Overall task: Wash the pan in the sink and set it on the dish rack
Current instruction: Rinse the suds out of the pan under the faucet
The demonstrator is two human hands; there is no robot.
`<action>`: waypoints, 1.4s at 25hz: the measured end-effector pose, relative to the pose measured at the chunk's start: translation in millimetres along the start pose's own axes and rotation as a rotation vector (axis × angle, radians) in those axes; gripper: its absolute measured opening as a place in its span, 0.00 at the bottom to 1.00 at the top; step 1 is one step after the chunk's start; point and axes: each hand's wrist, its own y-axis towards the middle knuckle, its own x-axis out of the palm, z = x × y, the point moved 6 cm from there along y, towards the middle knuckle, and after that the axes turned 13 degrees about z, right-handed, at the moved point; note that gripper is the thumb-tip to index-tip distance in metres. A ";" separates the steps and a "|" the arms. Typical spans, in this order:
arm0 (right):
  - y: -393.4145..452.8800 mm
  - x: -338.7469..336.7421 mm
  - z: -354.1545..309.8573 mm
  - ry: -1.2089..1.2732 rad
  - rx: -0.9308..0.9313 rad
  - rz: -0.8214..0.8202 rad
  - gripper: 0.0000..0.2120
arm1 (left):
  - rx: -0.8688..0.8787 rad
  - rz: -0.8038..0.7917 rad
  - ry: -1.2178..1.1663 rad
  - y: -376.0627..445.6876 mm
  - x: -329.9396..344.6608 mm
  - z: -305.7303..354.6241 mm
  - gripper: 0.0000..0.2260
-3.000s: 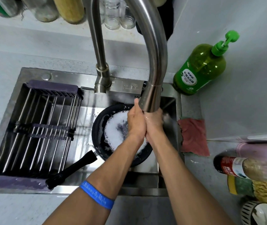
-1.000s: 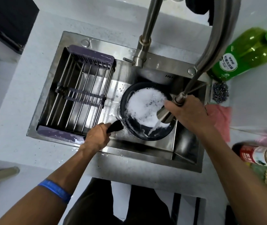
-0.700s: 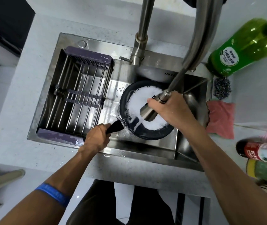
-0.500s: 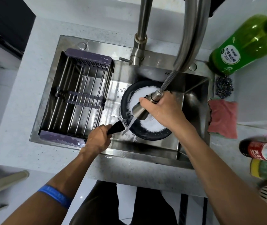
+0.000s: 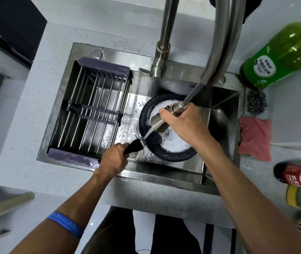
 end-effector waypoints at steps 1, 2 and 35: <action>-0.3 -0.4 0.9 -0.010 -0.002 -0.009 0.24 | 0.001 0.003 0.001 0.4 0.0 0.4 0.09; -1.2 -1.9 1.7 -0.021 -0.002 -0.018 0.24 | 0.000 0.003 0.001 0.6 0.4 0.5 0.10; 60.0 -29.9 4.7 -0.102 -0.160 0.232 0.12 | -0.050 0.026 -0.017 1.8 11.7 -10.1 0.12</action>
